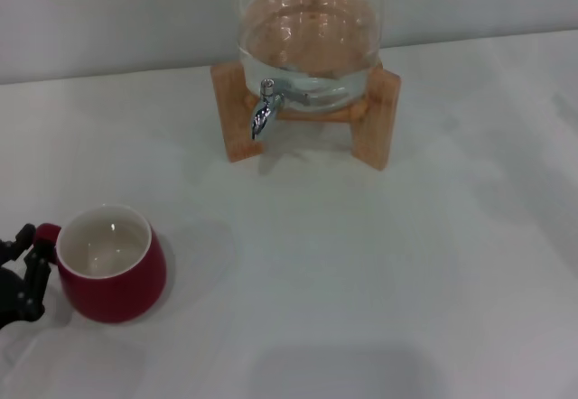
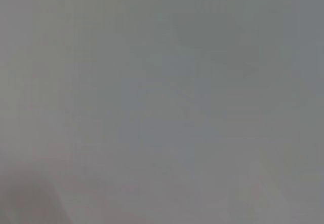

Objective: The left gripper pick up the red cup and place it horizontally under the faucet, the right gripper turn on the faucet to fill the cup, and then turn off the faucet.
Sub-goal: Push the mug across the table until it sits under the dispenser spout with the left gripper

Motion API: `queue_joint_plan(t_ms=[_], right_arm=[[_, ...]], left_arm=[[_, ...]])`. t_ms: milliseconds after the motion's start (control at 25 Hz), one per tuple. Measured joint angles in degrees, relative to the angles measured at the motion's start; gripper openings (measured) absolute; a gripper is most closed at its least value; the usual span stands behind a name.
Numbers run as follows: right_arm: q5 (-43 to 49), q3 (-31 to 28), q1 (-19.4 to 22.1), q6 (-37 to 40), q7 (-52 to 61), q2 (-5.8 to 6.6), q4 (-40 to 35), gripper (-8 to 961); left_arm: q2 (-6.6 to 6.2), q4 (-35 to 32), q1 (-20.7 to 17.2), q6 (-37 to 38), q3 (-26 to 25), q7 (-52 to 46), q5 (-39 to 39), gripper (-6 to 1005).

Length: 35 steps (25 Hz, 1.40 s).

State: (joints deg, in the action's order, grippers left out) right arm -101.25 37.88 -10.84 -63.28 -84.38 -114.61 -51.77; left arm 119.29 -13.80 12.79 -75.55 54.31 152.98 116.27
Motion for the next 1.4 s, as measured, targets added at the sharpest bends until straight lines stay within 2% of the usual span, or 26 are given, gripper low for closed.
queue_joint_plan(t_ms=[560,1400], right_arm=[[0.0,0.2,-0.2,0.0,-0.2,0.0,0.5,783],[0.0,0.7,-0.4,-0.7,-0.2,-0.08,1.2,783]], left_arm=[[-0.05,0.0,5.2,2.8,-0.1,-1.3,1.6,149],[-0.2,0.0,11.5,10.2,0.5,-10.6,-0.2,150]])
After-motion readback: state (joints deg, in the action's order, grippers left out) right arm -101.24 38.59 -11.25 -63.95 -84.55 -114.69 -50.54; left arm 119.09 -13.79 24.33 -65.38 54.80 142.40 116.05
